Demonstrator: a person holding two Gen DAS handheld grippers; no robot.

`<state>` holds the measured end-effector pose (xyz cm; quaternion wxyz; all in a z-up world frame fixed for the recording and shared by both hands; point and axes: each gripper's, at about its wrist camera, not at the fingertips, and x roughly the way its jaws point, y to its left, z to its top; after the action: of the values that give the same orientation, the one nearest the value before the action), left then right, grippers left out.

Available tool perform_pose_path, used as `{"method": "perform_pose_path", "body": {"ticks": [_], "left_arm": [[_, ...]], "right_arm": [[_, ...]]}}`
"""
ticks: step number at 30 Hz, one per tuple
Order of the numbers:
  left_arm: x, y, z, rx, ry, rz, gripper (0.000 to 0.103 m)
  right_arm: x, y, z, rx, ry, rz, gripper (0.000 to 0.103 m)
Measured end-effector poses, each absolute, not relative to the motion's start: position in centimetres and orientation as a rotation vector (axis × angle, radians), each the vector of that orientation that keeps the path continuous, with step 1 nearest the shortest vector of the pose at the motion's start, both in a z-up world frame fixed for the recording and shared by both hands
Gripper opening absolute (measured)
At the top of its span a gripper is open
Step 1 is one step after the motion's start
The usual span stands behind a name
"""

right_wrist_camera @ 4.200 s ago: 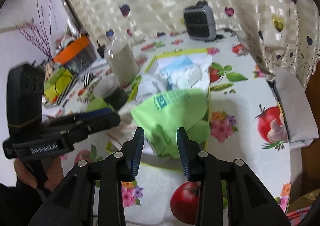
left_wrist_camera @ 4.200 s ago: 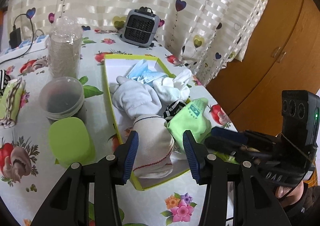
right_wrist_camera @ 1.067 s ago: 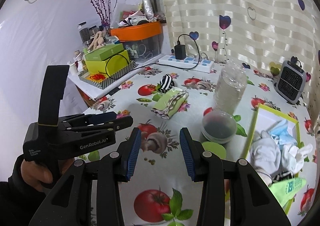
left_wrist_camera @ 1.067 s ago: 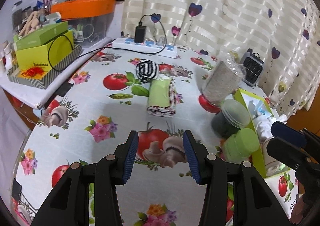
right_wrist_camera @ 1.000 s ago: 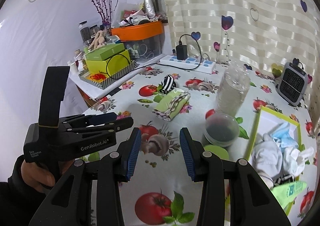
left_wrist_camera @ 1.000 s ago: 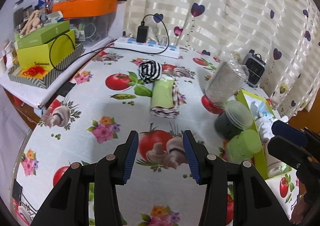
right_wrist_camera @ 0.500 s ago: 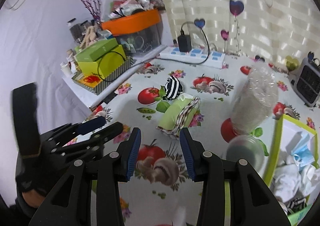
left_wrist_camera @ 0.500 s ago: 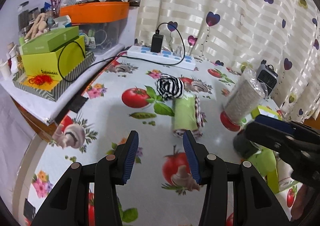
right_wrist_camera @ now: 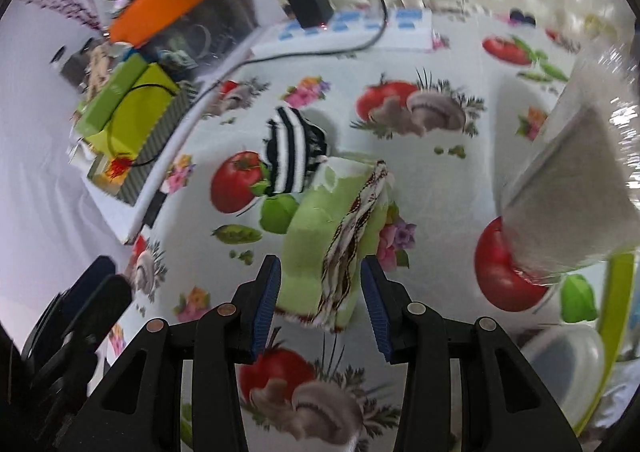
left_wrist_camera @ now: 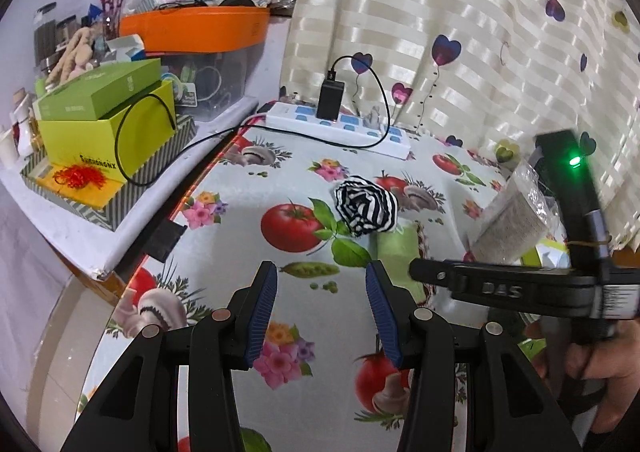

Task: Organize soft objects
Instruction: 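Grasp the folded green patterned cloth with the right tool while the left tool grasps the striped sock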

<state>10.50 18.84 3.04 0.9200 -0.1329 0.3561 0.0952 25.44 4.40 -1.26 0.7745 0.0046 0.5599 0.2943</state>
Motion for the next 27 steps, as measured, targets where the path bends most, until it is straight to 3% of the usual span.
{"method": "perform_pose_path", "body": {"ticks": [9,10,12,14,27], "left_arm": [[12.1,19.5,2.5,-0.284,0.741,0.181,0.045],[12.2,19.5,2.5,-0.287,0.742,0.178,0.045],[12.5,19.5,2.4,-0.292,0.744,0.171,0.045],[12.9,19.5,2.4,-0.299,0.743,0.160,0.045],[16.7,17.9,1.8,-0.321,0.764,0.096,0.046]], "right_arm": [[26.5,5.9,-3.1,-0.034,1.245,0.591,0.045],[26.5,5.9,-3.1,-0.033,1.242,0.592,0.042],[26.4,6.0,-3.0,-0.047,1.227,0.599,0.026],[26.2,5.6,-2.6,-0.045,1.211,0.608,0.019],[25.2,1.3,1.0,0.033,1.101,0.612,0.017]]}}
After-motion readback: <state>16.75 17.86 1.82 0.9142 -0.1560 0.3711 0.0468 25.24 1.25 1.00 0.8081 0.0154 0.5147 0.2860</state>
